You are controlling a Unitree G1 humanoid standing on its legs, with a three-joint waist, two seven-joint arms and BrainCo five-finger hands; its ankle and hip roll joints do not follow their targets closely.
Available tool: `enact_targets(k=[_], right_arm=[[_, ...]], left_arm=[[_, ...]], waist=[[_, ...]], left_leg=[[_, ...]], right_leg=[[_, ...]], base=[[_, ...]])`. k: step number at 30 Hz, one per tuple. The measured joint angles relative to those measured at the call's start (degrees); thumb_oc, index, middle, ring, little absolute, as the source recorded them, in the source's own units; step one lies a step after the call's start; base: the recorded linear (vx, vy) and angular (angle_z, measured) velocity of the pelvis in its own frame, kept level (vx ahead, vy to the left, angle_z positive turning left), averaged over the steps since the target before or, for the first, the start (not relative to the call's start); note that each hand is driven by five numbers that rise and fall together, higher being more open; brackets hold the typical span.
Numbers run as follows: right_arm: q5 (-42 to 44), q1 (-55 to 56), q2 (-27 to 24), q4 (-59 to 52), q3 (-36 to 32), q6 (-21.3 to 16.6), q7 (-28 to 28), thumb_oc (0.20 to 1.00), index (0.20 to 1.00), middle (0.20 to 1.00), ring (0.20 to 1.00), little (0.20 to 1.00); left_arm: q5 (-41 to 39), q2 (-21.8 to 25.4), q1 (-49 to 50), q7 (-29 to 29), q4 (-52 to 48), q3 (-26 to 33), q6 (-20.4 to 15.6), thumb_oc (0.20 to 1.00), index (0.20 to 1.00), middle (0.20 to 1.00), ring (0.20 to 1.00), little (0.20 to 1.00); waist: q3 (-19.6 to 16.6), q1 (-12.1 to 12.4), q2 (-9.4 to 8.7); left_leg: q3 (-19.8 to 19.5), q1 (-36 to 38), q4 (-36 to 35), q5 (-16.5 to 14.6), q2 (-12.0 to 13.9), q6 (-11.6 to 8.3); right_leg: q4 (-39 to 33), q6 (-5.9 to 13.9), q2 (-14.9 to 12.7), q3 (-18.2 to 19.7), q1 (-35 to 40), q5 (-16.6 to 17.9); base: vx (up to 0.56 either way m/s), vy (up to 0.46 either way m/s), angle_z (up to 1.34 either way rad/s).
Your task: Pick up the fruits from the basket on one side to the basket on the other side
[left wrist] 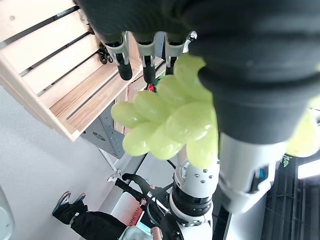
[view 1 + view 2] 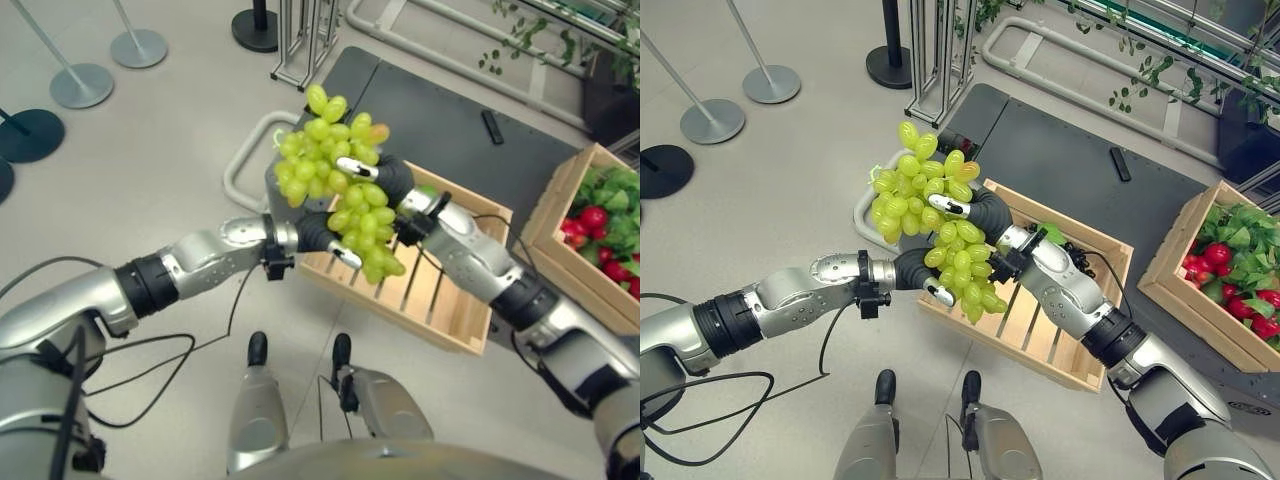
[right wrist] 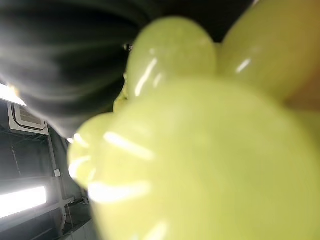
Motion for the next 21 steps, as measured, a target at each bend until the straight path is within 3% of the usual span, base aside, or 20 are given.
enact_targets(k=[11, 12, 14, 15, 16, 21], right_arm=[[0.0, 0.2, 0.8, 0.3, 0.0, 0.1, 0.0, 0.2, 0.2, 0.2, 0.2, 0.2], [0.0, 0.2, 0.8, 0.4, 0.0, 0.1, 0.0, 0.2, 0.2, 0.2, 0.2, 0.2], [0.0, 0.5, 0.9, 0.4, 0.0, 0.1, 0.0, 0.2, 0.2, 0.2, 0.2, 0.2], [0.0, 0.8, 0.9, 0.4, 0.0, 0.1, 0.0, 0.2, 0.2, 0.2, 0.2, 0.2], [0.0, 1.5, 1.1, 0.4, -0.3, 0.1, 0.0, 0.2, 0.2, 0.2, 0.2, 0.2], [0.1, 2.4, 1.8, 0.4, -0.3, 0.1, 0.0, 0.2, 0.2, 0.2, 0.2, 0.2]], left_arm=[[-1.8, -1.7, 4.0, -0.8, 0.0, 1.3, 1.2, 1.0, 1.0, 1.0, 1.0, 1.0], [-2.1, -1.8, 4.1, -0.8, 0.0, 1.3, 1.2, 0.736, 0.736, 0.736, 0.736, 0.736], [-2.2, -2.0, 4.1, -0.8, 0.0, 1.3, 1.2, 0.335, 0.335, 0.335, 0.335, 0.335], [-2.2, -2.0, 4.1, -0.8, 0.0, 1.3, 1.2, 0.253, 0.253, 0.253, 0.253, 0.253], [-2.2, -2.0, 4.3, -0.8, 0.0, 1.3, 1.2, 0.2, 0.2, 0.2, 0.2, 0.2], [-2.2, -2.6, 5.8, -0.8, 0.0, 1.4, 1.2, 0.2, 0.2, 0.2, 0.2, 0.2]], waist=[[0.0, 0.0, 0.0], [0.0, 0.0, 0.0], [0.0, 0.0, 0.0], [0.0, 0.0, 0.0], [0.0, 0.1, 0.0], [0.0, 0.0, 0.0]], left_leg=[[0.0, 0.0, 0.0, 0.0, 0.0, 0.0], [0.1, 0.0, 0.0, 0.0, 0.0, 0.0], [0.1, 0.0, 0.0, 0.0, 0.0, 0.01], [0.1, 0.0, 0.0, 0.0, 0.1, 0.01], [0.1, 0.0, 0.0, 0.0, 0.1, 0.01], [0.1, -0.1, -0.1, 0.0, 0.1, 0.01]], right_leg=[[0.0, 0.0, 0.0, 0.0, -0.1, 0.0], [0.0, 0.0, 0.0, 0.0, -0.1, 0.0], [0.0, 0.01, 0.0, 0.0, -0.1, 0.0], [0.0, 0.01, 0.0, 0.0, -0.1, 0.0], [0.0, 0.02, 0.0, 0.0, -0.1, 0.0], [0.0, 0.02, 0.0, 0.1, -0.1, 0.0]], base=[[0.0, 0.0, 0.0], [0.0, 0.0, 0.0], [0.0, 0.0, 0.0], [0.0, 0.0, 0.0], [0.0, 0.0, 0.0], [0.0, 0.0, 0.0]])
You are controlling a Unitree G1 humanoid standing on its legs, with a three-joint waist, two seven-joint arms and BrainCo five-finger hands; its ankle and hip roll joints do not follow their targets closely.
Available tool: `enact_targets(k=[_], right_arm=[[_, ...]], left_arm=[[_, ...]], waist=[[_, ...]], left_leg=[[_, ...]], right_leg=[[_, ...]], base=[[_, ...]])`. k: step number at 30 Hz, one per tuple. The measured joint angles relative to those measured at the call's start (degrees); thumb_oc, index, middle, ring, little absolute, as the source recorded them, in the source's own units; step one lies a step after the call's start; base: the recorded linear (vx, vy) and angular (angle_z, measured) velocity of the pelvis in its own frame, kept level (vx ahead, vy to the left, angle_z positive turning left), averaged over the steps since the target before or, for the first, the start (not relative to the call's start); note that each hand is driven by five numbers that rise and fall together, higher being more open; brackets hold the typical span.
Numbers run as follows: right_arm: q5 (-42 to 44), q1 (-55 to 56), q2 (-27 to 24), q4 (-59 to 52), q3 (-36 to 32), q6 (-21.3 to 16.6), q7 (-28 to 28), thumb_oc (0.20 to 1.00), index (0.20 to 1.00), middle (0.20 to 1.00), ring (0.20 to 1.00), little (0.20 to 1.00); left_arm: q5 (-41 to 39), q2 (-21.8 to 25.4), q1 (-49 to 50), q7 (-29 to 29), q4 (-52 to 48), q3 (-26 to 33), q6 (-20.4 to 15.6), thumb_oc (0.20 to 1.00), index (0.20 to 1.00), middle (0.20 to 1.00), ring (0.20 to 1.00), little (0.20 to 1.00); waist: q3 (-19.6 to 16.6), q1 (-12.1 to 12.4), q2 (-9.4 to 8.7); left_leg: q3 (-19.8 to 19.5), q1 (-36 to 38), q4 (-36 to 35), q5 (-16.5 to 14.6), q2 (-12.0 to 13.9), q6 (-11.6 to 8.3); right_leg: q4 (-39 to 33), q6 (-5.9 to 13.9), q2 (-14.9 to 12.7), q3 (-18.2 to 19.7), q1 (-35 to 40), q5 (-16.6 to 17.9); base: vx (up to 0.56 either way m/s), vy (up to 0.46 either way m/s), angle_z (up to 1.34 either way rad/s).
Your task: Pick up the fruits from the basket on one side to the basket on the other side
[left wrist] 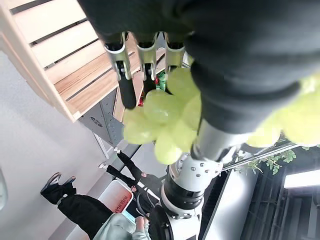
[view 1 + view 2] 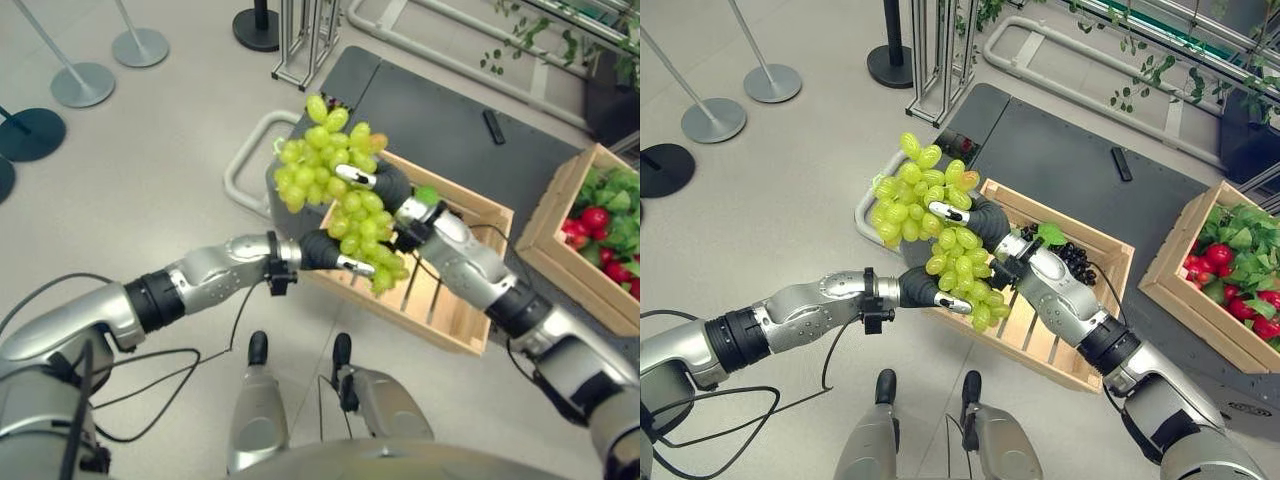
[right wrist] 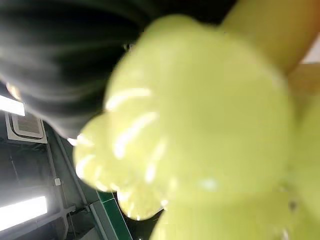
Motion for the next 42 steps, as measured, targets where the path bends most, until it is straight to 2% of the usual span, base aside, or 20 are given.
enact_targets(k=[24, 25, 35, 42], right_arm=[[0.0, 0.0, 0.0, 0.5, -0.2, 0.0, 0.0, 0.2, 0.2, 0.2, 0.2, 0.2], [0.0, 0.0, 0.0, 0.7, -0.2, 0.0, 0.0, 1.0, 1.0, 1.0, 1.0, 1.0], [0.0, 2.3, -0.5, 1.5, -2.6, 0.0, 0.0, 1.0, 1.0, 1.0, 1.0, 1.0], [-0.1, 3.4, -2.5, 1.5, -4.2, 0.0, 0.1, 1.0, 1.0, 1.0, 1.0, 1.0]], left_arm=[[0.0, -0.8, 0.6, 0.0, 0.0, 0.3, 0.0, 0.2, 0.2, 0.2, 0.2, 0.2], [0.0, -0.9, 1.1, 0.0, 0.0, 0.8, 0.0, 0.2, 0.2, 0.2, 0.2, 0.2], [0.0, 0.7, 4.8, 0.1, 0.0, 6.4, 0.0, 0.2, 0.2, 0.2, 0.2, 0.2], [0.0, 2.2, 4.9, 0.0, 0.0, 6.4, 0.0, 0.2, 0.2, 0.2, 0.2, 0.2]], waist=[[0.0, 0.0, -0.01], [0.0, 0.0, -0.02], [0.2, 0.0, -0.2], [0.9, 0.0, -0.51]], left_leg=[[0.1, -0.2, -0.1, 0.0, 0.1, 0.05], [0.1, -0.2, -0.1, 0.0, 0.1, 0.05], [0.2, -0.2, -0.3, -0.2, 0.1, 0.14], [0.2, -0.2, -0.4, -0.2, 0.1, 0.14]], right_leg=[[0.1, -0.01, 0.0, 0.0, -0.3, -0.1], [0.1, -0.01, 0.0, 0.0, -0.3, -0.1], [-0.1, -0.01, 0.0, -0.1, -0.3, -0.1], [-0.1, 0.03, 0.0, -0.1, -0.3, -0.2]], base=[[0.0, 0.0, 0.0], [0.0, 0.0, 0.0], [0.0, 0.0, 0.0], [0.0, 0.0, 0.0]])
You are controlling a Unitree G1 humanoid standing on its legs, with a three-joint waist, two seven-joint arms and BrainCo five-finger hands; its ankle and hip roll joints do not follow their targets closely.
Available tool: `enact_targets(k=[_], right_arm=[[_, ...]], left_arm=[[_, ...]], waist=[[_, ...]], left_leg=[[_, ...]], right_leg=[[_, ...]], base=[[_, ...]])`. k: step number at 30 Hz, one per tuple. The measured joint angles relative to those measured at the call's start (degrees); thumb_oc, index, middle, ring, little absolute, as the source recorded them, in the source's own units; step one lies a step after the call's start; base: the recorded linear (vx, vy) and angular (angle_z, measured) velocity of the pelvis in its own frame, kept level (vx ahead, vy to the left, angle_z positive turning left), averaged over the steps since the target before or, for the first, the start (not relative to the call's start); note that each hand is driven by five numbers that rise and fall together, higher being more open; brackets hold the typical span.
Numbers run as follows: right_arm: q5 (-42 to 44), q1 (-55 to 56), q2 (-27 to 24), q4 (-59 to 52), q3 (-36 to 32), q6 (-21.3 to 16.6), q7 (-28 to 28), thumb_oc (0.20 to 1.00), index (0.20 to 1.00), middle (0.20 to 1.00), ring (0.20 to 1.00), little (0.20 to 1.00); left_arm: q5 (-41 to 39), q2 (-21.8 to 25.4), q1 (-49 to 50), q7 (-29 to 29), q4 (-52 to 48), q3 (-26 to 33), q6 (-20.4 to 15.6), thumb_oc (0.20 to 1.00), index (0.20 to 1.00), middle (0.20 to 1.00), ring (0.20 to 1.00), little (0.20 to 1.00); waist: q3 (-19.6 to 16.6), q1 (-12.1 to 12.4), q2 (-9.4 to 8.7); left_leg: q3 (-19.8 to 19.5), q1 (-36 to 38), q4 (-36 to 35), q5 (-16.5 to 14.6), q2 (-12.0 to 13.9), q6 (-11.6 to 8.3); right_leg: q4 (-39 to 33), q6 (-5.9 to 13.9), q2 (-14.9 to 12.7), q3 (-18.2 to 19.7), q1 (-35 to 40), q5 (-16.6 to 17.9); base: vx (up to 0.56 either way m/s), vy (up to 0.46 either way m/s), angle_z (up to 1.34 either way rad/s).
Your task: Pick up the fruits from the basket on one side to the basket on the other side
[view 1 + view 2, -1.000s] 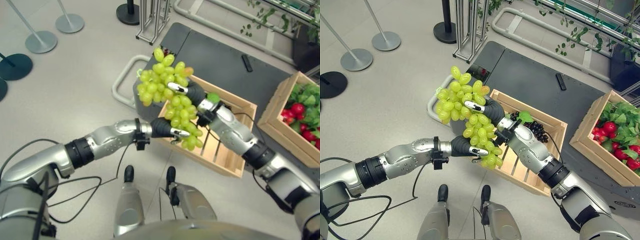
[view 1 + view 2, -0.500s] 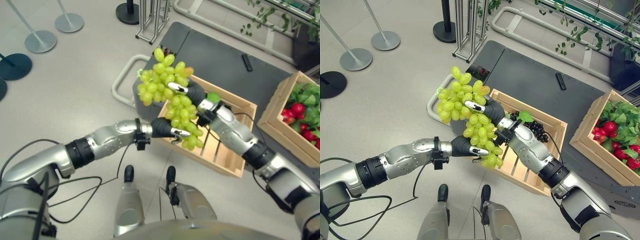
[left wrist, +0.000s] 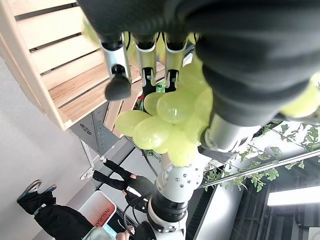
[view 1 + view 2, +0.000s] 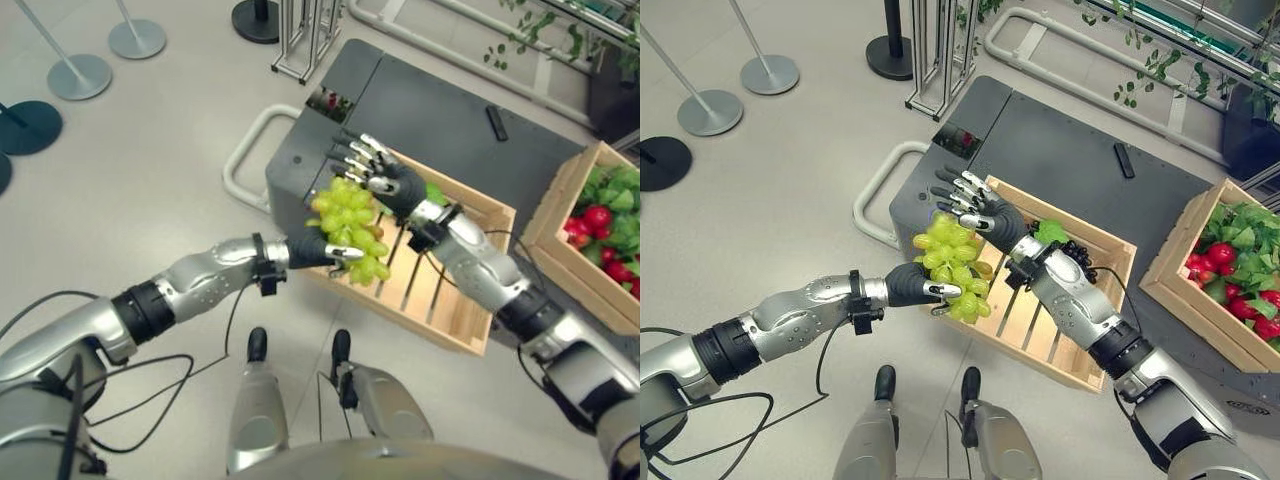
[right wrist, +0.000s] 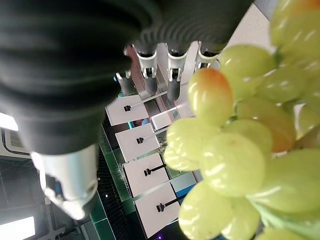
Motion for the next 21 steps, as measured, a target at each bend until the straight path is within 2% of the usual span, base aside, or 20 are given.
enact_targets(k=[10, 21], right_arm=[[-0.1, 2.7, -0.1, 0.3, -3.5, 0.0, -0.1, 1.0, 1.0, 1.0, 1.0, 1.0], [-0.1, 2.9, 0.0, 0.3, -3.7, 0.0, -0.2, 1.0, 1.0, 1.0, 1.0, 1.0]], left_arm=[[0.0, 0.5, 0.0, 0.0, 0.0, 0.6, -0.1, 0.2, 0.2, 0.2, 0.2, 0.2], [0.1, 0.9, 0.0, 0.0, 0.0, 0.6, -0.2, 0.2, 0.2, 0.2, 0.2, 0.2]], waist=[[0.8, 0.0, -0.01], [1.2, -0.1, -0.03]], left_leg=[[0.2, 0.0, 0.0, 0.0, 0.0, 0.01], [0.3, 0.1, 0.0, 0.0, 0.0, 0.01]], right_leg=[[-0.1, 0.03, 0.0, 0.0, 0.0, 0.0], [-0.1, 0.03, 0.0, 0.0, 0.0, 0.0]], base=[[0.0, 0.0, 0.0], [0.0, 0.0, 0.0]])
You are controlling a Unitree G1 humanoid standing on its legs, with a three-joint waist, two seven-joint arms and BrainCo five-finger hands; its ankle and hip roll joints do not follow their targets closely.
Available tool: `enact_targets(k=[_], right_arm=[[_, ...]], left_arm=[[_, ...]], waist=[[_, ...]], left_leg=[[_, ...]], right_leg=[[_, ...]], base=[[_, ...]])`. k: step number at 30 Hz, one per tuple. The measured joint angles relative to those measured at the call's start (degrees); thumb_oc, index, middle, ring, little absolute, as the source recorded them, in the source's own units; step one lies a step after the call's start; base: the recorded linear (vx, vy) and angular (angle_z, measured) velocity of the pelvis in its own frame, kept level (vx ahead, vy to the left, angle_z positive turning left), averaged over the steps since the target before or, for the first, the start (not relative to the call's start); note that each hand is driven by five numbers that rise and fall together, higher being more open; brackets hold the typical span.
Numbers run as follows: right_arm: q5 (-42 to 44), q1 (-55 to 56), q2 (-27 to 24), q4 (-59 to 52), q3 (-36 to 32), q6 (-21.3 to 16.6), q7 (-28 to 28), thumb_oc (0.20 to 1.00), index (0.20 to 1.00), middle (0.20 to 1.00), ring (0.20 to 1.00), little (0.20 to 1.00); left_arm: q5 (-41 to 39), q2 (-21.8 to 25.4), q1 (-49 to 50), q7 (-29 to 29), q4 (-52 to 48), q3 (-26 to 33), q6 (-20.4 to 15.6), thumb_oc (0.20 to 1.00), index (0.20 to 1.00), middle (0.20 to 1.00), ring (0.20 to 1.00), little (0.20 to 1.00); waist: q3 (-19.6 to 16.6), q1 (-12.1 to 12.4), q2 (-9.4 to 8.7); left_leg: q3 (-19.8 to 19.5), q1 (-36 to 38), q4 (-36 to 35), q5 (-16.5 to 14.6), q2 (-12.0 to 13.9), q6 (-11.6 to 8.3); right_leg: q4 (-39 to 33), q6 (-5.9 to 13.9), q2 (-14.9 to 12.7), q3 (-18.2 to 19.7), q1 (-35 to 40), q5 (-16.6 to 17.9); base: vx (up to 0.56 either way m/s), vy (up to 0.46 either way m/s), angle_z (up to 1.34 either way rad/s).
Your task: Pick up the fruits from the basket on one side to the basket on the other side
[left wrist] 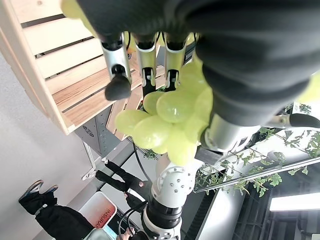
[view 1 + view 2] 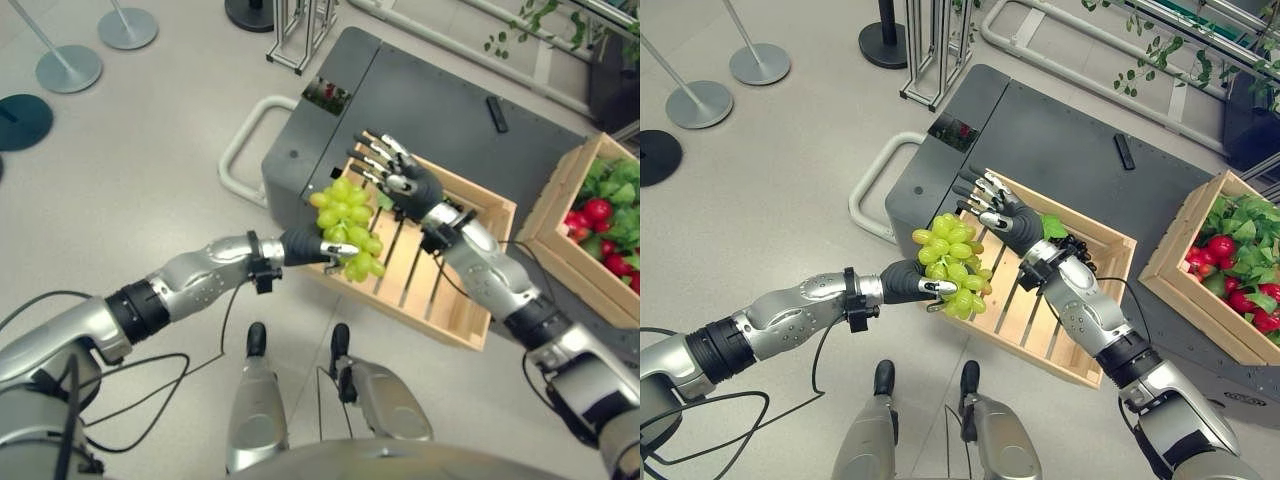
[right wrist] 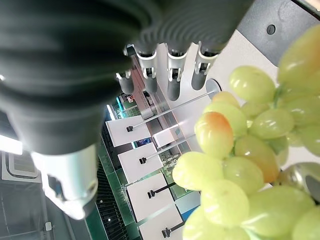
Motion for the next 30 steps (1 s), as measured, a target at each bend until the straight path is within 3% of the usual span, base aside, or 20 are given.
enact_targets(k=[4, 12, 18, 21, 28, 30], right_arm=[[0.0, 0.3, 0.0, 0.0, -1.4, 0.0, -0.1, 1.0, 1.0, 1.0, 1.0, 1.0], [-0.6, 4.2, -2.6, 0.5, -6.5, -0.1, -0.5, 1.0, 1.0, 1.0, 1.0, 1.0], [-0.6, 12.3, -3.7, 0.5, -13.0, -0.1, -0.1, 1.0, 1.0, 1.0, 1.0, 1.0], [-0.8, 14.0, -3.4, 0.4, -15.4, -0.2, 0.2, 1.0, 1.0, 1.0, 1.0, 1.0], [-1.3, 15.1, -3.5, -0.3, -18.1, -0.2, 1.2, 1.0, 1.0, 1.0, 1.0, 1.0], [-1.4, 15.1, -3.5, -0.5, -18.2, -0.2, 1.5, 1.0, 1.0, 1.0, 1.0, 1.0]], left_arm=[[0.1, 0.2, 0.4, 0.0, 0.0, 1.3, 0.0, 0.2, 0.2, 0.2, 0.2, 0.2], [0.9, 4.0, 5.5, 0.1, -0.2, 10.0, -1.4, 0.2, 0.2, 0.2, 0.2, 0.2], [1.2, 5.1, 20.9, 0.0, 0.2, 26.1, -2.5, 0.2, 0.2, 0.2, 0.2, 0.2], [1.7, 2.5, 27.6, 0.0, 1.1, 35.1, -2.7, 0.2, 0.2, 0.2, 0.2, 0.2], [3.5, -2.7, 35.1, 0.2, 2.4, 47.1, -4.6, 0.2, 0.2, 0.2, 0.2, 0.2], [4.6, -4.3, 36.7, 0.3, 2.4, 50.1, -5.2, 0.2, 0.2, 0.2, 0.2, 0.2]], waist=[[0.0, 0.0, 0.0], [0.0, 0.0, 0.01], [0.1, 0.4, 0.14], [0.3, 0.1, 0.51], [1.2, 2.4, 1.9], [1.4, 2.0, 2.3]], left_leg=[[0.0, 0.0, 0.0, 0.0, 0.0, 0.0], [-0.5, 0.2, 0.2, 0.0, 0.1, -0.04], [-2.2, 0.3, 0.3, -0.1, 0.5, -0.34], [-3.1, 0.5, 0.2, -0.1, 0.5, -0.49], [-4.8, 1.3, -0.1, 0.1, 0.8, -1.31], [-5.7, 1.3, -1.2, 0.7, 0.9, -1.12]], right_leg=[[0.0, 0.0, 0.0, 0.0, 0.0, 0.0], [0.3, -0.07, 0.0, -0.4, 0.5, -0.3], [1.4, -0.63, 0.3, -2.0, 1.2, -1.6], [1.7, -0.79, 0.3, -2.9, 1.6, -2.1], [3.2, -1.25, 0.6, -4.1, 2.4, -3.5], [3.4, -1.49, 0.6, -5.2, 2.4, -3.8]], base=[[0.0, 0.0, 0.0], [0.0, -0.072, 0.04], [-0.03, -0.124, 0.14], [-0.03, -0.1, 0.13], [-0.06, -0.09, 0.11], [-0.1, -0.026, 0.3]])
